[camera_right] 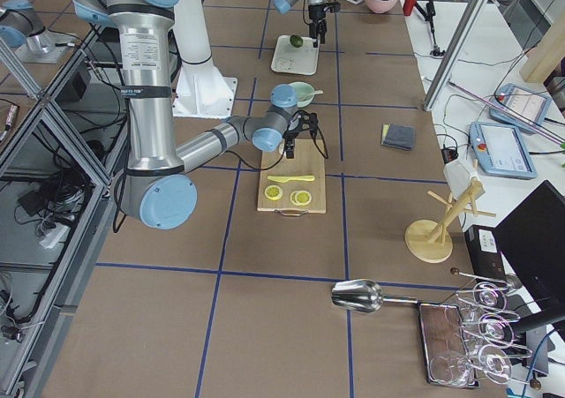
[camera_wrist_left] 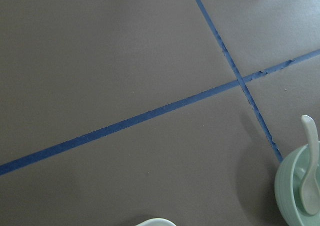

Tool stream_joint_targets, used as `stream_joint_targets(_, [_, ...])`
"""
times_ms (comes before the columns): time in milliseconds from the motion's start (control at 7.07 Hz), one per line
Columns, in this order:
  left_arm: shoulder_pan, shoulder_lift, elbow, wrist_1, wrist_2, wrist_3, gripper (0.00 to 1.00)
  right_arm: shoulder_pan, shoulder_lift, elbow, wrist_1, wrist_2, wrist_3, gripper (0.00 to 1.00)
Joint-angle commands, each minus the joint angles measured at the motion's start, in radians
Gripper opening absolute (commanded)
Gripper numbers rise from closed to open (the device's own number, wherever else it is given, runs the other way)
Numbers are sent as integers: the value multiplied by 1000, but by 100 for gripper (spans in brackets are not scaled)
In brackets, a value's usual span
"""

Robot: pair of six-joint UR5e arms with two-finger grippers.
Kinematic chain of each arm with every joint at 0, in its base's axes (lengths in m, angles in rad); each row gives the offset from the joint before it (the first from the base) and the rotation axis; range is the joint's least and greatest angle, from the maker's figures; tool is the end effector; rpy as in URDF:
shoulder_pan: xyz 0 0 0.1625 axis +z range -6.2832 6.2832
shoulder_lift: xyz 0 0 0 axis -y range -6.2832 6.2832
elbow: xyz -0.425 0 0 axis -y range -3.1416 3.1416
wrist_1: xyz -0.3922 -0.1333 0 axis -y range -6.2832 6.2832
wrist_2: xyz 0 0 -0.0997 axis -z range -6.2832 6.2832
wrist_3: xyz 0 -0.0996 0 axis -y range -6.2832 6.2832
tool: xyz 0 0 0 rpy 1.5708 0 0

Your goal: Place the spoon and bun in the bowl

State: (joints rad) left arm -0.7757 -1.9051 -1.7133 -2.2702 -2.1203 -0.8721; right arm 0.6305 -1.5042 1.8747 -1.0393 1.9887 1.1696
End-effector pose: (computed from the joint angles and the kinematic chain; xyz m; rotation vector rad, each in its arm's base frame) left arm 0.3748 -0.4814 0.3246 0.4106 1.1709 0.2559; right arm -0.3710 -0.3858 0.4228 0.0997 -0.9632 0.0227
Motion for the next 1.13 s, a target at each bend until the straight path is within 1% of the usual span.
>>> stream_joint_targets(0, [0,1,-9,0,0,-4,99,-28,34,-3,-74,-17,1,100])
stream_joint_targets(283, [0,1,-11,0,3,-5,99,-37,47,-5,-103,-19,1,93])
stream_joint_targets(566, [0,1,-9,0,3,-5,99,-54,47,-14,-104,-24,1,90])
stream_joint_targets(708, [0,1,-8,0,3,-5,99,-60,47,-20,-104,-25,1,82])
stream_joint_targets(991, [0,1,-8,0,3,-5,99,-60,48,-19,-104,-22,1,50])
